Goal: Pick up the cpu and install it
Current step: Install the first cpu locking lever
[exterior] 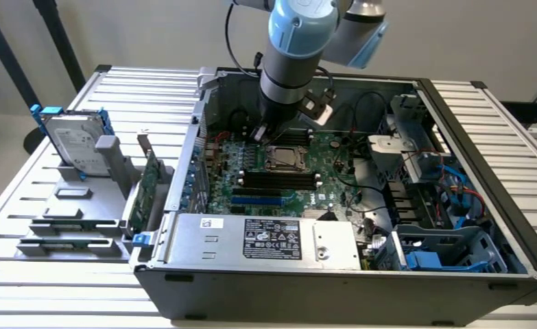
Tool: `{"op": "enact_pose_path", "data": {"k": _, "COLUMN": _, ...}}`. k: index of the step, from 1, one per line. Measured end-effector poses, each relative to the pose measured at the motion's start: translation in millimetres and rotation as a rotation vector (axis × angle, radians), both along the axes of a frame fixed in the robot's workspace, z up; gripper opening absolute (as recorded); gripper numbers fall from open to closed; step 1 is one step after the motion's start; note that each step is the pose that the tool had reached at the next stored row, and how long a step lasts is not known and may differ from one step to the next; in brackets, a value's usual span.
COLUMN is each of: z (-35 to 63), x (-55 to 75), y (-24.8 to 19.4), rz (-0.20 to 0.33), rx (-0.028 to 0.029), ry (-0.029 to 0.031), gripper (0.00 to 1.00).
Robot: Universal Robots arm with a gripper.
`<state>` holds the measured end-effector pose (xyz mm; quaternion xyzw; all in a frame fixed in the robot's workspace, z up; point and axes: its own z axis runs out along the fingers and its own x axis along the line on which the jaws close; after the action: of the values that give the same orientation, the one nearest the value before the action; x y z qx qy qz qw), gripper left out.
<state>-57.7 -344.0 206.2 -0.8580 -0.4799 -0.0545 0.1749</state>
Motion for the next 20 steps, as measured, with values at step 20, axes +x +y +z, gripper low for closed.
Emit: {"op": "enact_pose_path", "data": {"k": 20, "z": -3.6, "x": 2.1, "y": 2.8, "rz": 0.000, "rx": -0.0062, "ry": -0.0007, "gripper": 0.11}}
